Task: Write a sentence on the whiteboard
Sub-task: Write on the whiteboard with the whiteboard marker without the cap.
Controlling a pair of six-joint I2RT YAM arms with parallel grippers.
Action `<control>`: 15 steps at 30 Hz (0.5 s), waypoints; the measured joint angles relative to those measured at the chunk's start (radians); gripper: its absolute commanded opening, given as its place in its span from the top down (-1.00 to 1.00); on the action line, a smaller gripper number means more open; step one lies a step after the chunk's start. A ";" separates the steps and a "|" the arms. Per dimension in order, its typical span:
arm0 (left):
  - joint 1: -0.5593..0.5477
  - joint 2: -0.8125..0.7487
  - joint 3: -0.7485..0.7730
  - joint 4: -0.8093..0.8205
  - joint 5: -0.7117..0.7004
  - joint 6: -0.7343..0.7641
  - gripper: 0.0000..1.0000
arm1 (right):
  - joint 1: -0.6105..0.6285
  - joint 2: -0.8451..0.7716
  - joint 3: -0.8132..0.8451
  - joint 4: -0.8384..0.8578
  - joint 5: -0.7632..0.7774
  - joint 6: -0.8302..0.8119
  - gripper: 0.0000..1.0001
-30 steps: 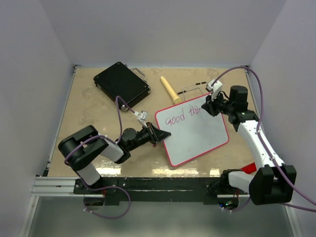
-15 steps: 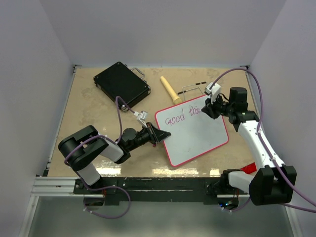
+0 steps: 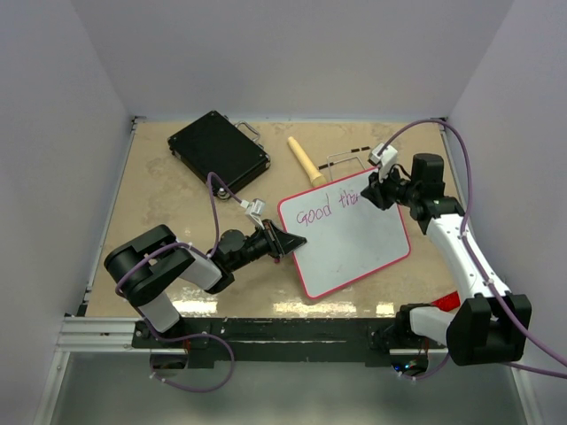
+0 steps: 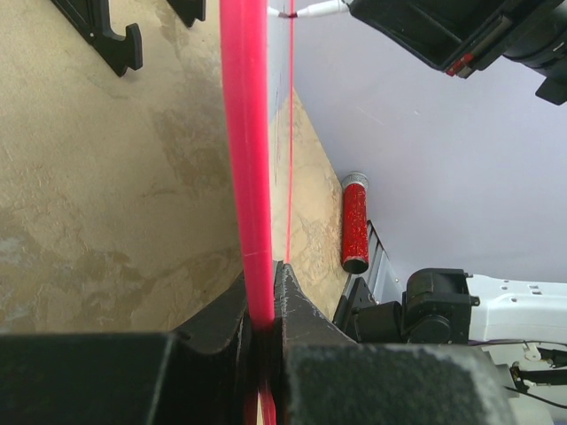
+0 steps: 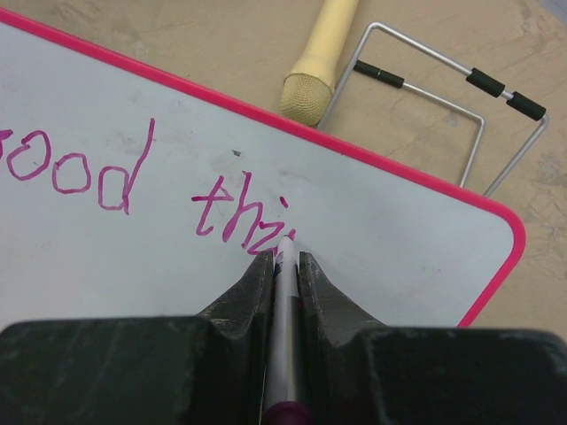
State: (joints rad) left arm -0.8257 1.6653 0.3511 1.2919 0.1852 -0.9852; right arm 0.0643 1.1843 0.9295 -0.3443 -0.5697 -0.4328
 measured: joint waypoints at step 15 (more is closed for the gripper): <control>0.000 0.000 0.000 0.000 0.001 0.001 1.00 | 0.000 0.006 0.003 0.055 0.051 0.020 1.00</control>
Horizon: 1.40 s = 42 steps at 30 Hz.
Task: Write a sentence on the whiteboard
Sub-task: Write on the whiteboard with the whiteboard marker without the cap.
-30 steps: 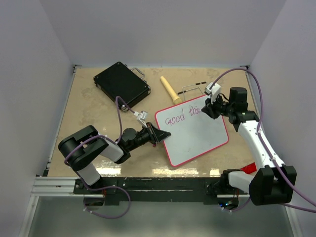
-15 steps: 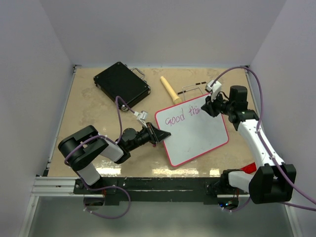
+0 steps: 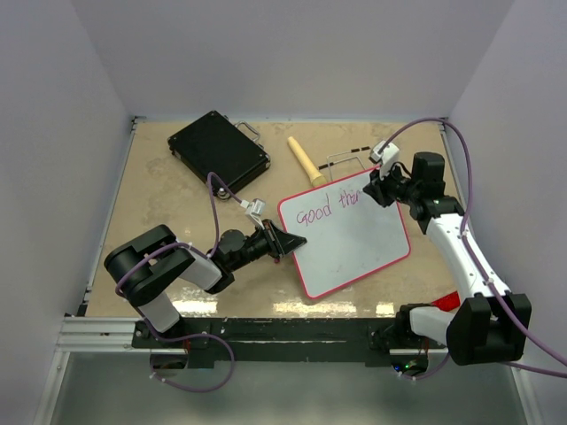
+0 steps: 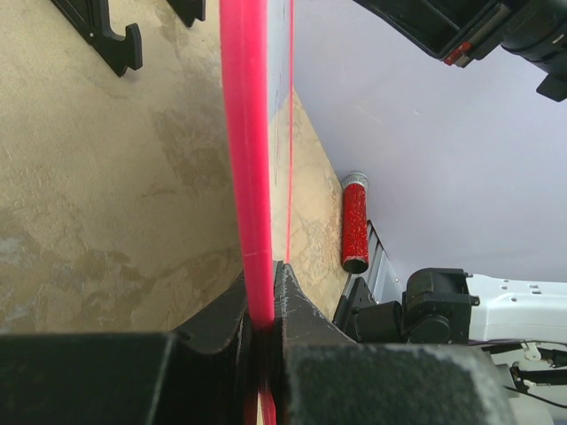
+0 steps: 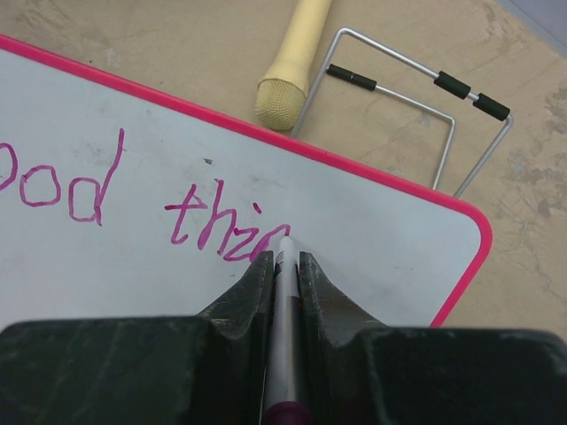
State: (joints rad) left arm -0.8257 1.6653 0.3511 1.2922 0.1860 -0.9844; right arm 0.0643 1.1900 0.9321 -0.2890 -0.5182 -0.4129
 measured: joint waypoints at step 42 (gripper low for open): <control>0.000 0.000 0.000 0.000 0.000 0.000 1.00 | -0.005 0.002 0.000 0.001 0.002 -0.005 1.00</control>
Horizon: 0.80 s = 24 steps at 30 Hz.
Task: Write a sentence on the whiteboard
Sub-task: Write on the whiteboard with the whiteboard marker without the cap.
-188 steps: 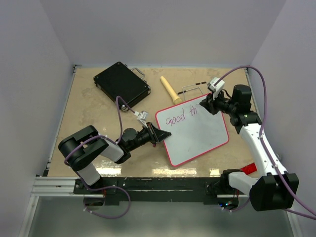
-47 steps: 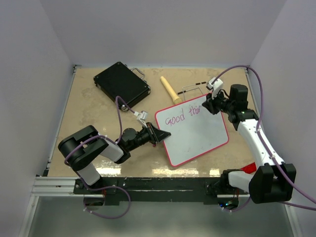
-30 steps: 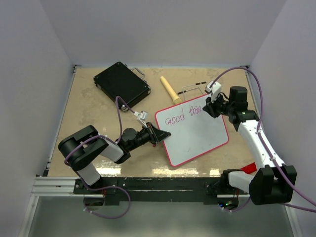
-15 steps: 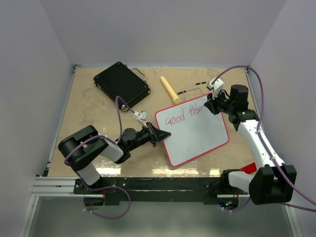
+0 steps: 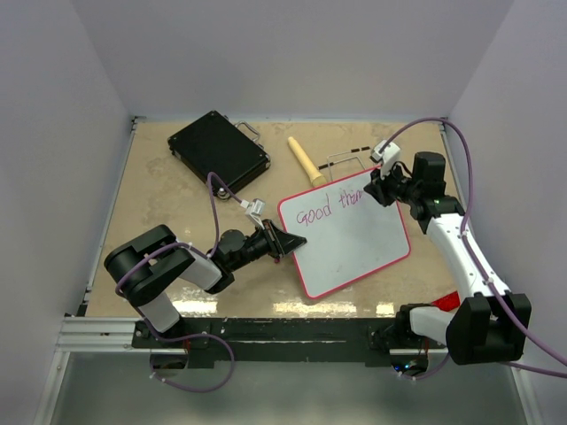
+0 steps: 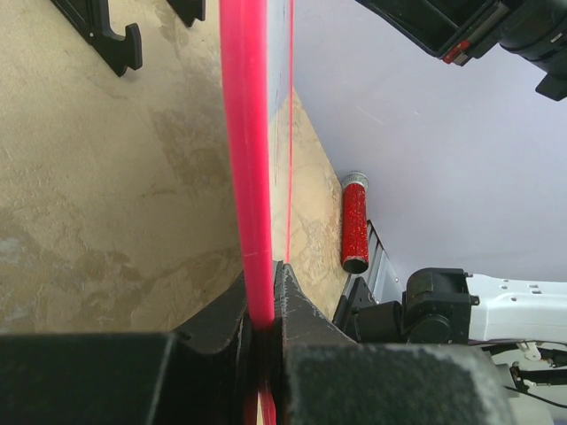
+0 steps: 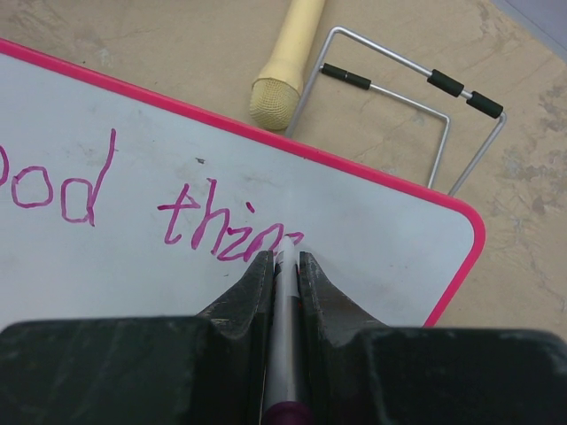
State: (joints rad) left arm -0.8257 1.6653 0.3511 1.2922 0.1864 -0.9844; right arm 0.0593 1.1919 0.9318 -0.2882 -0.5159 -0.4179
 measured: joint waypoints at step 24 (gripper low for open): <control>0.000 0.000 0.000 -0.001 -0.001 -0.002 1.00 | -0.002 0.004 0.005 -0.026 0.027 -0.011 1.00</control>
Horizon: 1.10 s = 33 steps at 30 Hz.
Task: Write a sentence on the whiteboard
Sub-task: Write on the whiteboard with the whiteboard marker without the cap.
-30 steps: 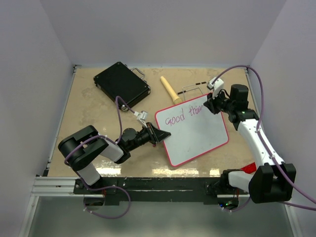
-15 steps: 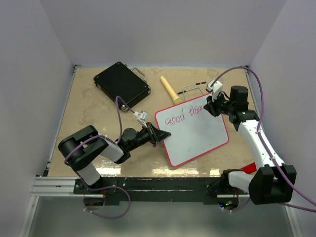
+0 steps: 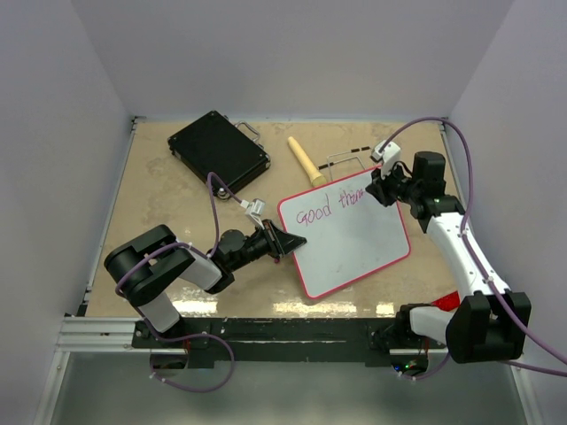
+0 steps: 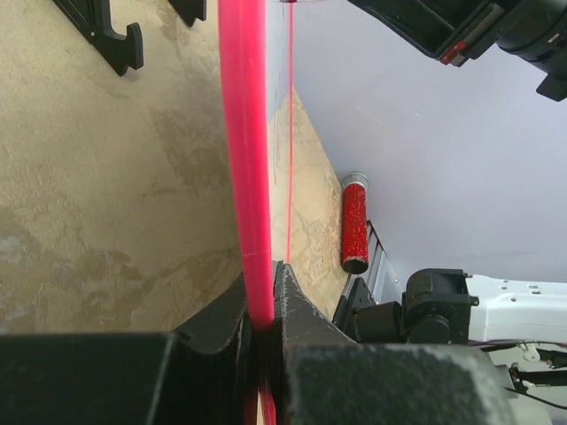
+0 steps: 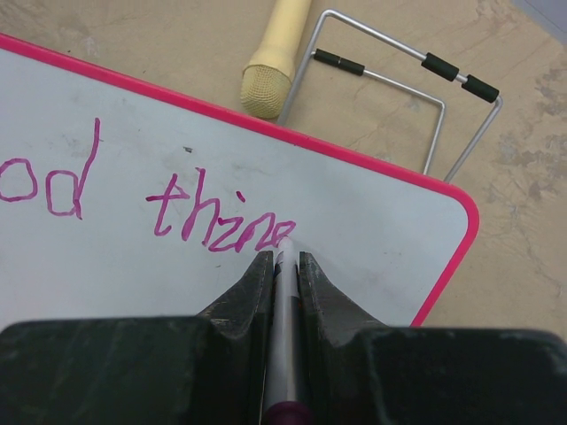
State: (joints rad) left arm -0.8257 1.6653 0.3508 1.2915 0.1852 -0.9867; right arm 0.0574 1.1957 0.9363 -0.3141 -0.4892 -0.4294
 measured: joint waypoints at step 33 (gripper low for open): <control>0.000 0.000 -0.002 0.001 0.000 0.001 1.00 | -0.006 -0.019 -0.003 -0.175 -0.055 -0.143 1.00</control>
State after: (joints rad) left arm -0.8257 1.6653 0.3492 1.2922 0.1856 -0.9859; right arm 0.0513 1.1763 0.9329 -0.4896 -0.5446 -0.5724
